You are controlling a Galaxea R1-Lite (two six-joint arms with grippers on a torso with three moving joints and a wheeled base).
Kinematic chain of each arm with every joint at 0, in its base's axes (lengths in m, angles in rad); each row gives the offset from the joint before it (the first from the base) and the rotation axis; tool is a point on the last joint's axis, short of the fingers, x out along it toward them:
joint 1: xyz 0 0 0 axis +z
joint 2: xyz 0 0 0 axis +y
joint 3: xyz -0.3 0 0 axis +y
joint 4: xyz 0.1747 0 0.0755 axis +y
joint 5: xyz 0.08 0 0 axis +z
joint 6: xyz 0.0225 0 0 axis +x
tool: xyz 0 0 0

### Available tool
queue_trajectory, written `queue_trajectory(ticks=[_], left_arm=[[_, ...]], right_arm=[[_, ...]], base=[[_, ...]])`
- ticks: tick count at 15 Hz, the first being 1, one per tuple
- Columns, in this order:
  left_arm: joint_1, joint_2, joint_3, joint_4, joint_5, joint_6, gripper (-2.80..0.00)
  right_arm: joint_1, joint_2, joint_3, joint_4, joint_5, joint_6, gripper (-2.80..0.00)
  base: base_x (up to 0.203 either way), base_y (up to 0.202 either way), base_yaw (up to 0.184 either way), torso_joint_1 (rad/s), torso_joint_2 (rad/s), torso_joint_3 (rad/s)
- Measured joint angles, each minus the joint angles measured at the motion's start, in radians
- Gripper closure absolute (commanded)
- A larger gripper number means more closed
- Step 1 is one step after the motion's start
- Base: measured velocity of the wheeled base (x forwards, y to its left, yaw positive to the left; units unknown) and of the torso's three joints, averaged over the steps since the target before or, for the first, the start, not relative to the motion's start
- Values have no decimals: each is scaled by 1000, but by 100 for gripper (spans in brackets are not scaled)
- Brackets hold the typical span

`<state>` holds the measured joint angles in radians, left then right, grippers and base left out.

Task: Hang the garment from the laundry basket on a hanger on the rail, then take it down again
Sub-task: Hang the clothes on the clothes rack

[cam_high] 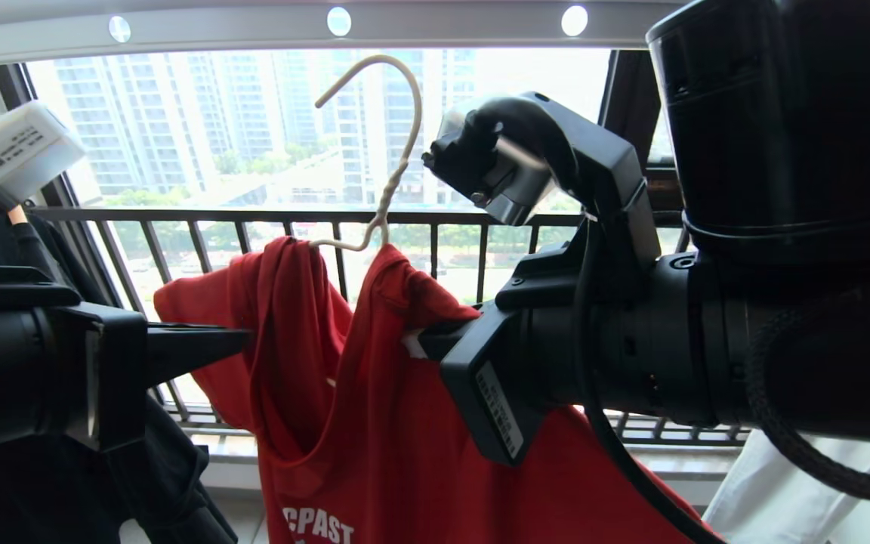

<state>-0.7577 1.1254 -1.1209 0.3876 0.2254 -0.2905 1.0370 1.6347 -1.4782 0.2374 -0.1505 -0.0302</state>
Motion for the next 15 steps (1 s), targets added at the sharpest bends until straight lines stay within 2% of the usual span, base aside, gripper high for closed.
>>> queue_trajectory(ticks=[3,6,10,11,15], left_arm=[[0,17,-1,19,24,15,-280],[-1,35,2,16,96,16,-280],[-1,45,4,14,99,18,-280],[-1,46,5,14,99,20,0],[-1,43,18,7,98,47,0]], right_arm=[[-1,-3,-5,1,0,0,0],[0,-5,-13,1,0,0,0],[0,-6,-20,1,-1,0,0],[0,-6,-20,0,-1,0,0],[-1,-6,-20,1,-1,0,0]], base=[[0,0,0,0,0,0],[0,0,0,0,0,0],[0,0,0,0,0,0],[0,0,0,0,0,0],[0,0,0,0,0,0]])
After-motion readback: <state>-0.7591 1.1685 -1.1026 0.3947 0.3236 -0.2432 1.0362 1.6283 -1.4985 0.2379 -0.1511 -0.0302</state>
